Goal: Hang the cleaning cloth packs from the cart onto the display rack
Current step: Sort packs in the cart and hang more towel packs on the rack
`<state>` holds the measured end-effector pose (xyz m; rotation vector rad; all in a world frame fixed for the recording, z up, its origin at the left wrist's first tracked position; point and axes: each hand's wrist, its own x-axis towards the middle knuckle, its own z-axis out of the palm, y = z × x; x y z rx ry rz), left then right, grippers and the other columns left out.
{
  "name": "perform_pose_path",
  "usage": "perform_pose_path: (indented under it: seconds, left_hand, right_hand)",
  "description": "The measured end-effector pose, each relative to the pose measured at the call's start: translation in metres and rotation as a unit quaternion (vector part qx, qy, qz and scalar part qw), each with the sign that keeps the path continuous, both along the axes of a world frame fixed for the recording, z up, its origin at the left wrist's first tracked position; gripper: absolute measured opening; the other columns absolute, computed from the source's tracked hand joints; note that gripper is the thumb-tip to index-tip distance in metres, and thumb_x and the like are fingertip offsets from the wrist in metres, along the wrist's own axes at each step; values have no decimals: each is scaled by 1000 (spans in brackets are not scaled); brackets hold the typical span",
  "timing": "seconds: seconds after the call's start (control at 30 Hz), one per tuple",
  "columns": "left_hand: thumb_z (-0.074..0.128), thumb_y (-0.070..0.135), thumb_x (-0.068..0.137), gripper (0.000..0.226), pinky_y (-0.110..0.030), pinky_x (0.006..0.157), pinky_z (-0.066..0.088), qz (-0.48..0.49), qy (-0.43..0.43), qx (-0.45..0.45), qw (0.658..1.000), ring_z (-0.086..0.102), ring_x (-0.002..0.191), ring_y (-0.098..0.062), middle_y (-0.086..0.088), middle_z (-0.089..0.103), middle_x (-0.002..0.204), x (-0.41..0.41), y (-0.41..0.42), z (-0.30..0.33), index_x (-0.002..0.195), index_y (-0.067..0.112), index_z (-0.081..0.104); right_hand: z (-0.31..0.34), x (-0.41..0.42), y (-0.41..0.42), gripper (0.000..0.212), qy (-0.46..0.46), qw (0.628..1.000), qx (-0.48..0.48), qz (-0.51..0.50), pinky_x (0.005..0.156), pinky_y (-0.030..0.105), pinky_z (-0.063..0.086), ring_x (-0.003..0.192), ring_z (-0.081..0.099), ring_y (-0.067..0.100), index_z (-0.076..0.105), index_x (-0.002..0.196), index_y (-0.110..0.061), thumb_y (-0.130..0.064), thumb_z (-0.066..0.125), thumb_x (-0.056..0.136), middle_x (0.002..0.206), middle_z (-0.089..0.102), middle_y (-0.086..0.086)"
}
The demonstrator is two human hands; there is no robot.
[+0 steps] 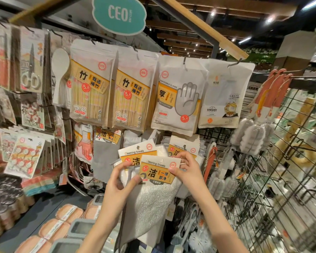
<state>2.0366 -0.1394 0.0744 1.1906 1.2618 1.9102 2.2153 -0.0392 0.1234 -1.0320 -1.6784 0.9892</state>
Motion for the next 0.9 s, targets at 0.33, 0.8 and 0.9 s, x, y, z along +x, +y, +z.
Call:
perform_pose_path:
  seconds: [0.33, 0.8, 0.9]
  left_hand:
    - [62, -4, 86, 40, -11, 95, 38, 38, 38, 10, 999, 50, 116, 5, 29, 61, 111, -12, 0, -4, 109, 28, 59]
    - [60, 1, 90, 38, -28, 99, 37, 59, 24, 12, 998, 48, 117, 10, 31, 58, 115, -22, 4, -7, 111, 33, 59]
    - [60, -1, 89, 43, -36, 102, 40, 59, 1, 7, 998, 54, 118, -1, 27, 60, 118, -23, 5, -11, 107, 39, 61]
  right_hand:
    - [-6, 40, 42, 32, 90, 991, -30, -92, 67, 33, 57, 86, 68, 21, 54, 89, -25, 5, 65, 81, 101, 68, 11]
    - [-23, 30, 87, 31, 64, 974, 14, -218, 59, 25, 49, 76, 62, 13, 50, 99, -18, -1, 68, 81, 98, 62, 8]
    - [-29, 24, 96, 36, 3, 968, 36, -247, 65, 25, 42, 82, 53, 11, 48, 102, -20, -12, 73, 78, 103, 52, 1]
